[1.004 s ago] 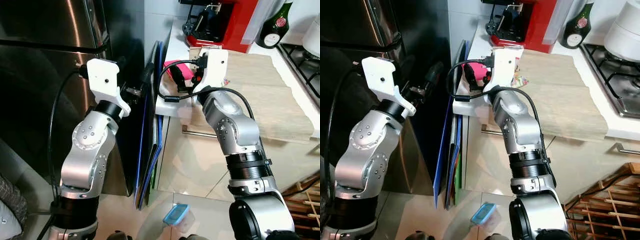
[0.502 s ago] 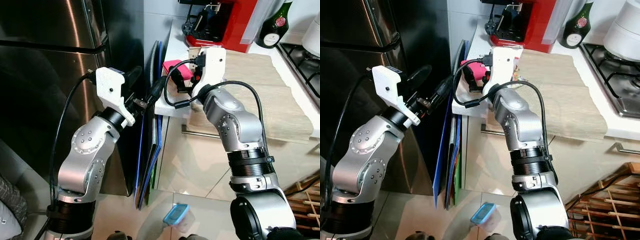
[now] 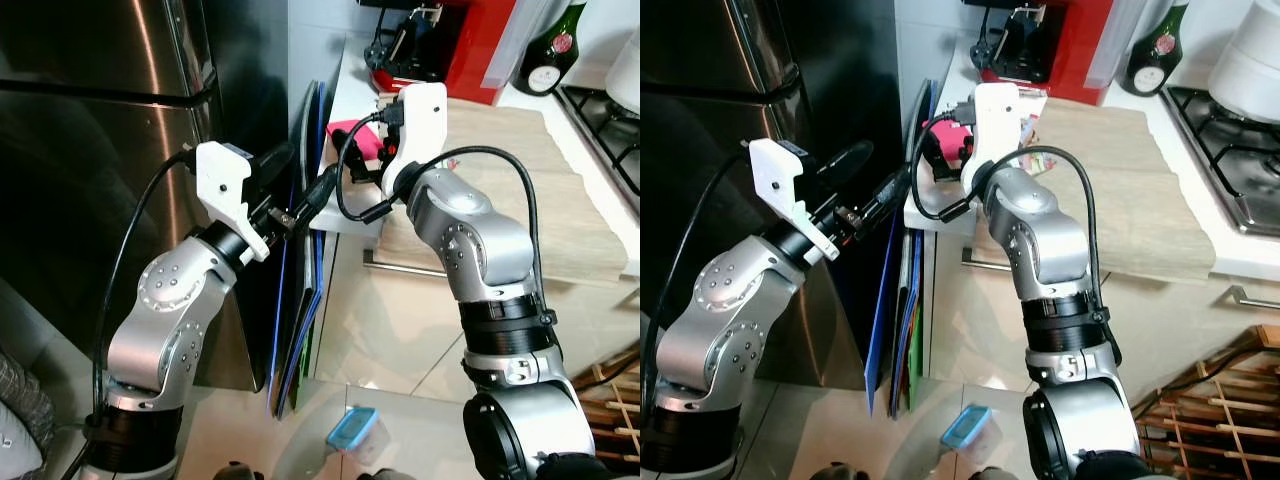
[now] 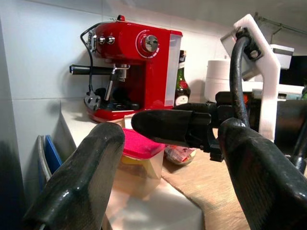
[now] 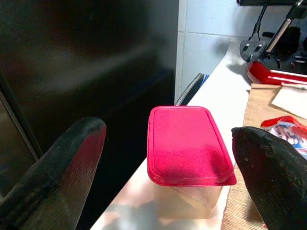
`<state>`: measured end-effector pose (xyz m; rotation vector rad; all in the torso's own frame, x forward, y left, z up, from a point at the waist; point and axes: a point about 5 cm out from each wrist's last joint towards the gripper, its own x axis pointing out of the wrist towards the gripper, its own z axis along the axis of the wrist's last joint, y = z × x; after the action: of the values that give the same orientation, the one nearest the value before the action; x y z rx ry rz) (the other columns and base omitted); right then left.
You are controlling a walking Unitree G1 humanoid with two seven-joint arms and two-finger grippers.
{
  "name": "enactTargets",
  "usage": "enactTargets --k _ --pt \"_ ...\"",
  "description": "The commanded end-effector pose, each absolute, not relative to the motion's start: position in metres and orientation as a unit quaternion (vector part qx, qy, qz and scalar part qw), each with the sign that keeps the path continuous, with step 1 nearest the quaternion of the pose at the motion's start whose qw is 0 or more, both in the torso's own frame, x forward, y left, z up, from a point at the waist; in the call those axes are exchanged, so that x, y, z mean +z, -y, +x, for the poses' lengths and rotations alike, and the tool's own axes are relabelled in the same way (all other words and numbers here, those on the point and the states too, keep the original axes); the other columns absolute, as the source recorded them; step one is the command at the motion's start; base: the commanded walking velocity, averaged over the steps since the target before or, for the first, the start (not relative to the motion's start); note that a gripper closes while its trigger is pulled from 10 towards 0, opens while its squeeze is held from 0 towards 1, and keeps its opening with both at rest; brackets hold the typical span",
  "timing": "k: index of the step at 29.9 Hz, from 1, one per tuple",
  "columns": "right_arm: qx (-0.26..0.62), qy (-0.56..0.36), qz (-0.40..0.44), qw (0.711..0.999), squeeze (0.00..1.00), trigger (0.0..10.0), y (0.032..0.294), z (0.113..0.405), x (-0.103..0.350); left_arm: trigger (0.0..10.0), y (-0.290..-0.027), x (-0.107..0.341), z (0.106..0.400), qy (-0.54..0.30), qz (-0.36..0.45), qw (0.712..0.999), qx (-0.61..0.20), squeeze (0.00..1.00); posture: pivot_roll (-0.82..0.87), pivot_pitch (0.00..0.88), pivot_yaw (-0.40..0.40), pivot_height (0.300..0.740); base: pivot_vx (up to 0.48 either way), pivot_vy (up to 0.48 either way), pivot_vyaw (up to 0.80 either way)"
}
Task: Restocking fridge
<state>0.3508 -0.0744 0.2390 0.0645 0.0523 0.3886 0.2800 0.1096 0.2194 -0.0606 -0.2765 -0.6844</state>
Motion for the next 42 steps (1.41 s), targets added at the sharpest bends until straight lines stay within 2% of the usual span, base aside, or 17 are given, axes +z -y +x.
enactTargets --k 1,25,42 --pt "0.205 -0.025 0.023 0.978 0.0 10.0 0.068 0.345 0.241 10.0 -0.1 0.219 0.276 0.133 -0.028 0.922 -0.363 0.0 0.02 0.02 -0.039 0.74 0.0 0.0 0.0" --pt "0.211 -0.135 0.037 0.968 0.0 10.0 0.069 0.344 0.209 10.0 -0.096 0.216 0.275 0.131 -0.027 0.92 -0.37 0.0 0.02 0.0 -0.051 0.74 0.0 0.0 0.0" --pt "0.192 -0.148 0.015 0.97 0.0 10.0 0.067 0.358 0.191 10.0 -0.094 0.216 0.273 0.131 -0.031 0.92 -0.367 0.0 0.03 0.015 -0.059 0.74 0.0 0.0 0.0"
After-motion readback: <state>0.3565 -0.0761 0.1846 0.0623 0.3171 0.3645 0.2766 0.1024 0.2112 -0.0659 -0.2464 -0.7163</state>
